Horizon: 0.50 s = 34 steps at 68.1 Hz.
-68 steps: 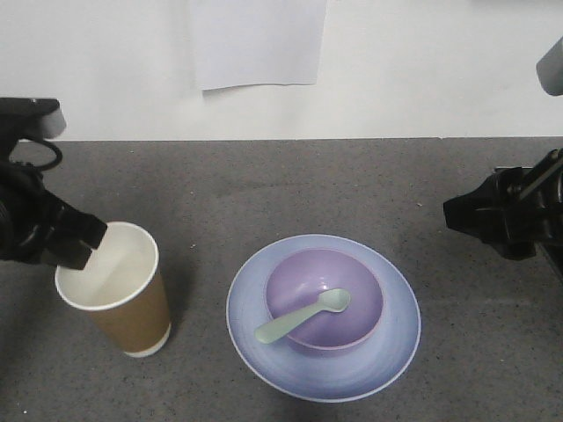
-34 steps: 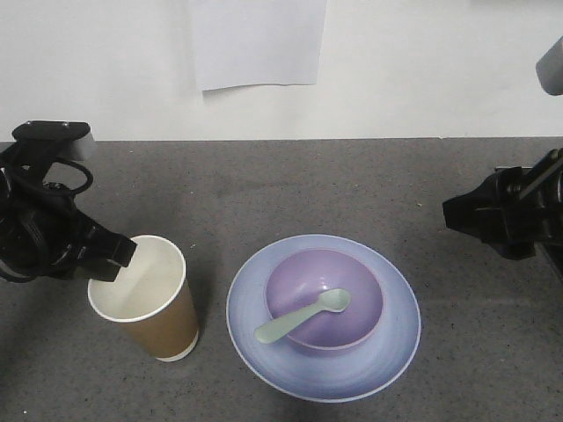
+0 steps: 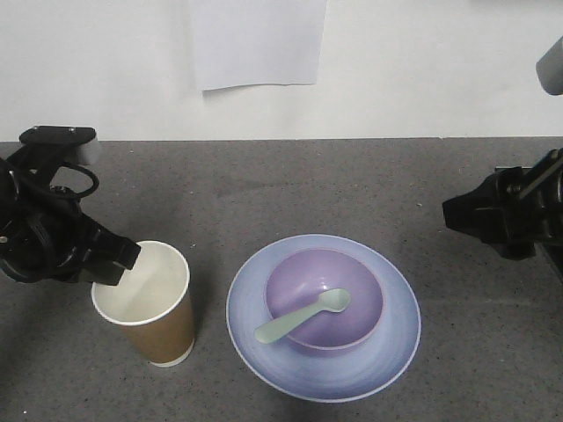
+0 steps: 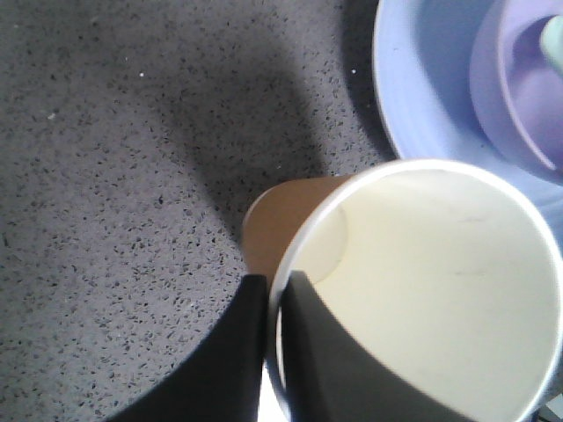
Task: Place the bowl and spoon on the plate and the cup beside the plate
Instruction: 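Slide the paper cup with the left gripper toward the plate, then release the cup and lift the left gripper away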
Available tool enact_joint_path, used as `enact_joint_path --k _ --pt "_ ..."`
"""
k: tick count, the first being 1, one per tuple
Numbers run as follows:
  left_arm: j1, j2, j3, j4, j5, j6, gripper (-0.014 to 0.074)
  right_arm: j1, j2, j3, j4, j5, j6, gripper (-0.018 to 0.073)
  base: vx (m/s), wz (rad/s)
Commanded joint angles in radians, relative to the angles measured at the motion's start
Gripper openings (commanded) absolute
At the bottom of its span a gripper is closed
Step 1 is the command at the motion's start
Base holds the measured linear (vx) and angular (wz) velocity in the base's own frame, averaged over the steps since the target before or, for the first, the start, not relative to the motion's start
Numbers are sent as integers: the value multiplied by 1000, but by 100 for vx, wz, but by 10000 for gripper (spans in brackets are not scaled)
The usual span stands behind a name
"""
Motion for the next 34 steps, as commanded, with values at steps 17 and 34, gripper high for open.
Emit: enact_joint_path --k 17,34 --pt "-8 -16 -24 -28 -30 -2 397 -2 -13 -23 4 -55 -3 546 0 0" --pt "-3 -35 -24 -27 -62 -2 618 -2 -13 -23 4 -57 0 546 0 0"
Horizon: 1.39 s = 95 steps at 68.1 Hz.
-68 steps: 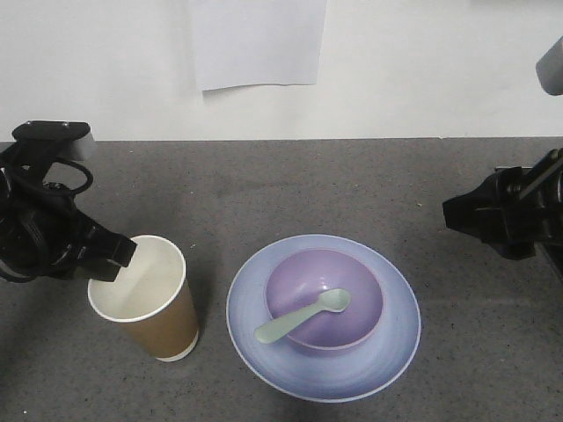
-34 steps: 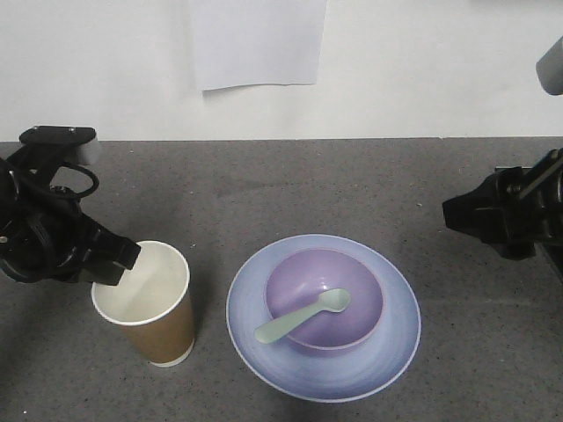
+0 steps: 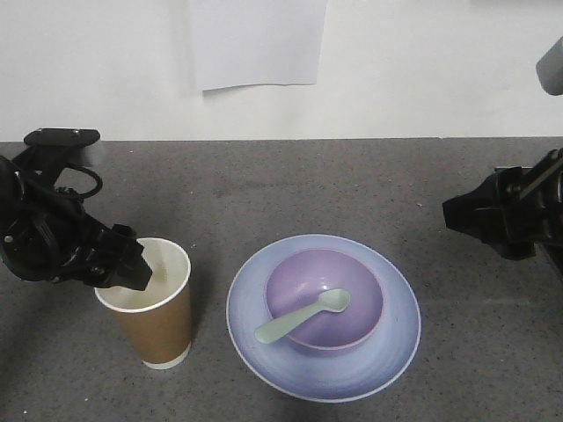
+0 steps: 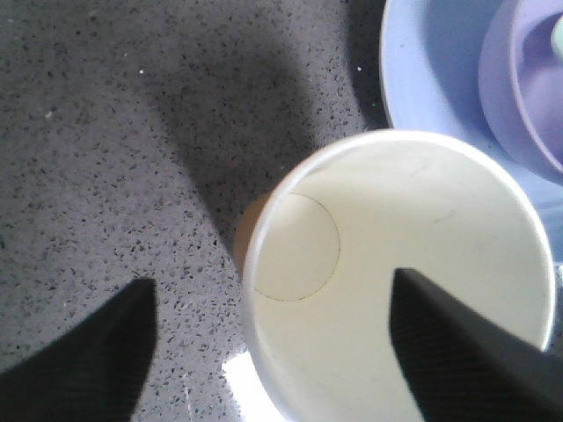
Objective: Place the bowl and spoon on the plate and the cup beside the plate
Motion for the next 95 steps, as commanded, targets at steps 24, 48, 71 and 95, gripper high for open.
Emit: enact_joint_path --k 24,48,71,95 --pt "-3 -244 -24 78 -179 -132 566 -2 -13 -23 -19 -61 37 546 0 0" --pt "-3 -559 44 358 -151 -386 554 -2 -157 151 -183 -136 137 546 0 0" --pt "-3 -853 371 373 -296 -459 554 -2 -354 327 -213 -168 137 546 0 0" --pt "-3 -1042 525 370 -331 -472 454 -2 -460 442 -217 -286 144 468 0 0"
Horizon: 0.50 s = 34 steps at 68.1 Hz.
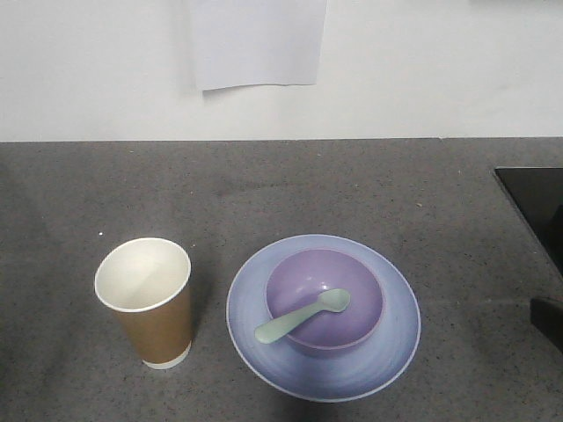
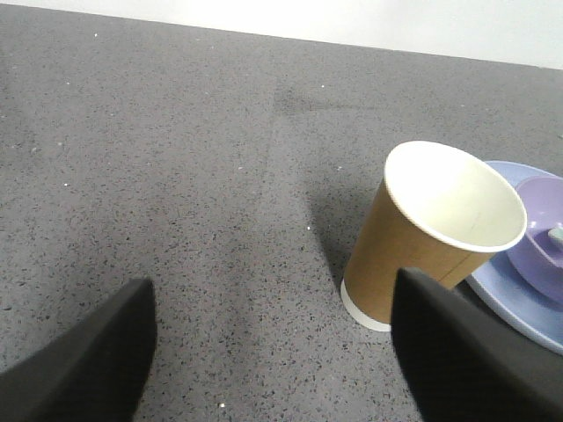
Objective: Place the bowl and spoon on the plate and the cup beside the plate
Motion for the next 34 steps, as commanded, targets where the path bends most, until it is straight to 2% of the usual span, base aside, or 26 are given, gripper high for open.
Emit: enact_joint_path --k 1,8,20,25,34 --pt "-3 -7 -20 4 -87 -11 439 -2 0 -21 -22 -90 3 457 0 0" --pt "-3 -9 -20 5 -96 -11 299 -2 0 -21 -43 -90 3 346 0 0" --pt "-3 -9 -20 8 -95 -9 -9 -2 0 -21 -67 -89 3 72 0 0" --pt "-3 -9 -20 8 -96 -9 -8 -2 0 -21 -68 -89 3 -17 0 0" --pt "-3 -9 -20 8 -94 -9 -7 -2 0 -21 -67 -88 3 -11 0 0"
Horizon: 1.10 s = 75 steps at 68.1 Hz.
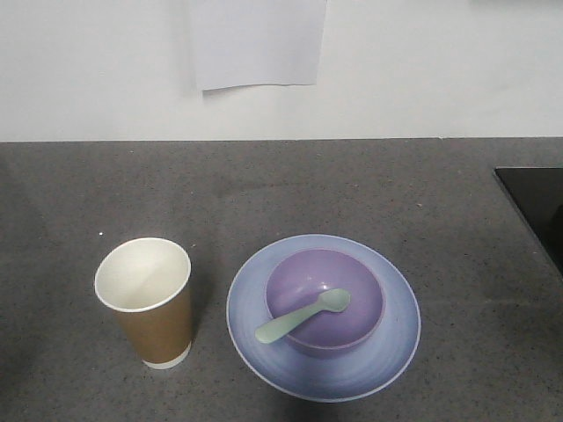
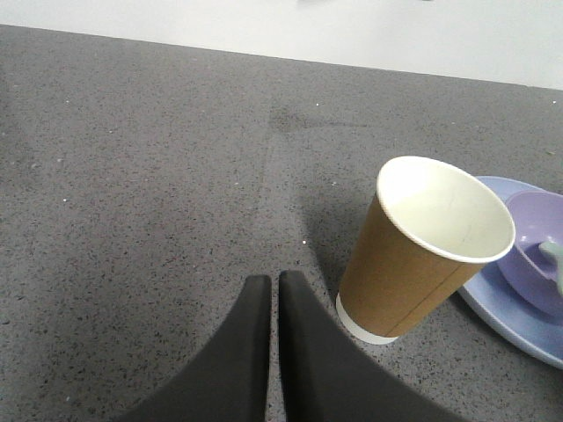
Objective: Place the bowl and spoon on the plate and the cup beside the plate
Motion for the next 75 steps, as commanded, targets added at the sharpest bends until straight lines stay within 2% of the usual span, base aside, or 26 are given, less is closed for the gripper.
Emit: enact_joint_path --k 1,54,65,68,75 --pt "-3 12 -23 7 -77 -9 -7 -2 3 -24 -21 -72 1 -11 0 0" --pt "-3 12 -23 7 -76 -8 -6 -2 3 -24 -21 -72 1 -11 0 0" --pt "-3 11 -21 26 -83 -1 -6 -2 3 -24 -21 -72 1 -11 0 0" --pt "-3 6 -10 26 -110 -1 -6 -2 3 -24 -21 -72 1 -11 0 0" --pt "2 -31 65 25 -256 10 -6 -2 3 -24 -21 -65 1 -11 0 0"
